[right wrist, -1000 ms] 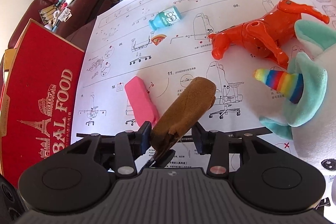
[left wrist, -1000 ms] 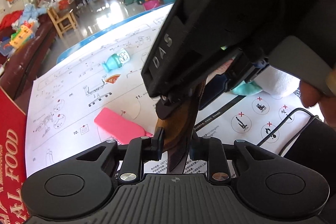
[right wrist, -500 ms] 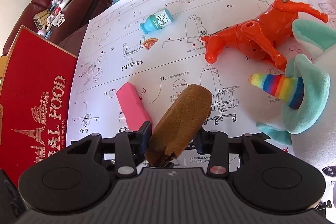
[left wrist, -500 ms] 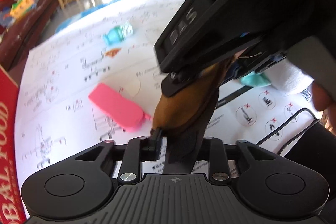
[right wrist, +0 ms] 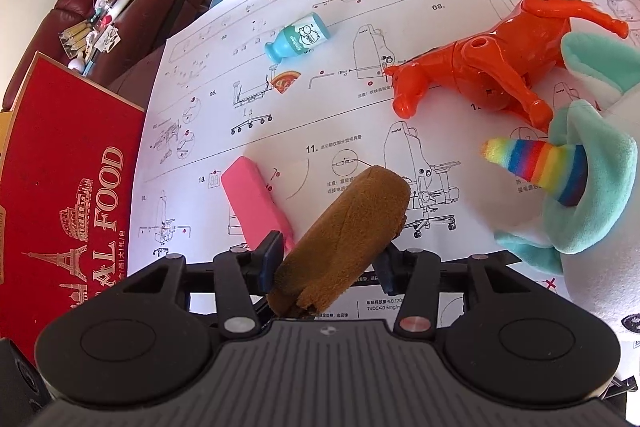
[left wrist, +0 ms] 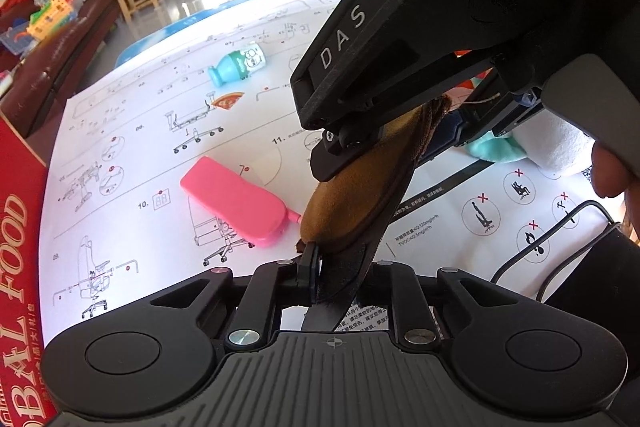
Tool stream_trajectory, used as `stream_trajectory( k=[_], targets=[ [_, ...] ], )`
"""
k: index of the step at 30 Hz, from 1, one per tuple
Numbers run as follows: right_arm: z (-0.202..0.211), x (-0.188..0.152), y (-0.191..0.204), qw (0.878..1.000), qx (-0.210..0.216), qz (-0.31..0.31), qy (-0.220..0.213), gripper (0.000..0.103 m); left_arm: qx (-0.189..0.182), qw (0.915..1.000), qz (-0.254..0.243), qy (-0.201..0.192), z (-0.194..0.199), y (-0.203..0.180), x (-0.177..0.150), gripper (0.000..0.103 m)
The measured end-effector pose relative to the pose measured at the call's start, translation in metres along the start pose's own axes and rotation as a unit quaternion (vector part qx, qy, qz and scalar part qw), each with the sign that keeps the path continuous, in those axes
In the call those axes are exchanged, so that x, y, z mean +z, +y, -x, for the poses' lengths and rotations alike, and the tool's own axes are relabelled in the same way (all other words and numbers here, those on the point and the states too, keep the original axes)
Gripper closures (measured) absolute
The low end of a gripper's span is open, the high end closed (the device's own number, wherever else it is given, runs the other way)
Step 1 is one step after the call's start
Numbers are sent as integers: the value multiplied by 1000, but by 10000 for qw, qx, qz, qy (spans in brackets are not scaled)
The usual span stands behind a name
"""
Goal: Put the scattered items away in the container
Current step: 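Carry the brown hat with both grippers toward the red box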
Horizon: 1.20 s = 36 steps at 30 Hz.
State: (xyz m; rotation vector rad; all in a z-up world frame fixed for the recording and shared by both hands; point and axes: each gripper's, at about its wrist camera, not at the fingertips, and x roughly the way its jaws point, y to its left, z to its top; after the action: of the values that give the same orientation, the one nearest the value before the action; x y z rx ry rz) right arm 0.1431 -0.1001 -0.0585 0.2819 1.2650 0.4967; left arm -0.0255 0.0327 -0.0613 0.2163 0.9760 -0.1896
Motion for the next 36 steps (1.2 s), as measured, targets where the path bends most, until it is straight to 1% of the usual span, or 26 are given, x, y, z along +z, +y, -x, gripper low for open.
stream_trajectory(
  k=[4, 7, 10, 11, 12, 14, 16, 17, 18, 19, 20, 21, 22, 24, 25, 26, 27, 29, 31, 34, 36],
  targets=[
    [0, 3, -1, 10000, 9, -64, -58, 50, -29, 10000, -29, -25, 4, -3, 3, 96],
    [4, 3, 4, 9999, -23, 62, -130, 50, -78, 9999, -57, -41, 5, -5, 4, 97],
    [5, 2, 6, 9996, -72, 204, -162, 51, -77, 9999, -37, 61, 1, -5, 5, 93],
    [4, 1, 6, 9997, -70, 199, -146, 51, -44, 10000, -6, 80, -1, -5, 4, 90],
    [4, 0, 4, 9998, -55, 176, -126, 51, -6, 10000, 21, 95, -1, -4, 5, 85],
    [2, -1, 2, 9999, -27, 131, -65, 52, 40, 9999, 56, 136, -2, -4, 8, 84],
    [3, -2, 4, 9998, -42, 159, -98, 52, 42, 9999, 17, 149, -2, -4, 10, 84],
    [4, -1, 6, 9997, -51, 209, -117, 52, 58, 9999, -17, 159, -2, -5, 11, 82],
    [5, -1, 8, 9996, -50, 255, -118, 53, 65, 9998, -46, 183, -3, -8, 11, 68],
    [5, -1, 9, 9995, -42, 292, -110, 55, 55, 9998, -60, 204, -2, -10, 11, 63],
    [4, -2, 10, 9995, -25, 318, -88, 57, 78, 9998, -72, 194, -1, -11, 12, 54],
    [4, -3, 11, 9994, 3, 342, -53, 60, 97, 9998, -113, 137, 1, -12, 12, 65],
    [3, -4, 12, 9993, 19, 363, -35, 60, 112, 9997, -142, 142, 1, -13, 12, 72],
    [3, -6, 13, 9991, 1, 412, -59, 60, 103, 9997, -168, 150, 1, -13, 10, 81],
    [3, -6, 12, 9992, 29, 390, -55, 60, 103, 9997, -173, 139, 1, -12, 10, 83],
    [4, -5, 11, 9994, 70, 342, -44, 60, 77, 9997, -160, 139, 2, -12, 9, 88],
    [5, -4, 8, 9996, 123, 270, -28, 60, 20, 9998, -121, 162, 2, -11, 8, 92],
    [6, -1, 3, 9996, 274, 66, 17, 57, 60, 9998, -121, 126, 3, -11, 7, 96],
    [8, 3, -5, 9988, 429, -245, 28, 52, 61, 9998, -115, 130, 3, -11, 7, 96],
    [8, 5, -7, 9991, 340, -234, -34, 52, 81, 9998, -157, 131, 3, -11, 6, 96],
    [8, 5, -8, 9992, 324, -236, -73, 55, 127, 9997, -194, 127, 3, -14, 5, 96]
  ],
)
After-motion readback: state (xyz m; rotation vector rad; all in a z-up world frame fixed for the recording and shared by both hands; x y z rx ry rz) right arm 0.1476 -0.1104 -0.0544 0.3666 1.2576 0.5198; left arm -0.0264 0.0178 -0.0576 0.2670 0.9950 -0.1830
